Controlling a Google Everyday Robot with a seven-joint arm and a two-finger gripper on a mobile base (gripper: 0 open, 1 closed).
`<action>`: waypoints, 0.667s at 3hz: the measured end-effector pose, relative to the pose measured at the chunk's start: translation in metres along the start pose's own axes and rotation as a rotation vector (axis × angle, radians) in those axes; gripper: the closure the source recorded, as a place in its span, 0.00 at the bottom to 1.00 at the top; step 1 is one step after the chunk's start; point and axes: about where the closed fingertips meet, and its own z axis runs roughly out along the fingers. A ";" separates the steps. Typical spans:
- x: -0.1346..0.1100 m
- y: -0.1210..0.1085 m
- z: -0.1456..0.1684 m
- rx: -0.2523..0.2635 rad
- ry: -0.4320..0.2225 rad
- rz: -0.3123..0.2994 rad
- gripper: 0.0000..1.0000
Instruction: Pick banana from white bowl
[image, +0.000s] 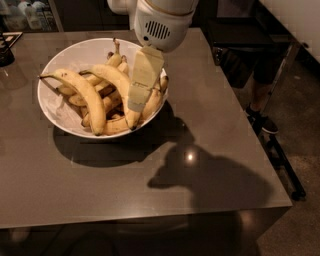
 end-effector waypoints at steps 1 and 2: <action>-0.010 -0.006 0.012 -0.052 -0.008 -0.014 0.03; -0.023 -0.012 0.020 -0.084 -0.011 -0.041 0.09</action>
Offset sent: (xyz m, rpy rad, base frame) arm 0.0248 0.0284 -0.0158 -0.0170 0.1344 0.1084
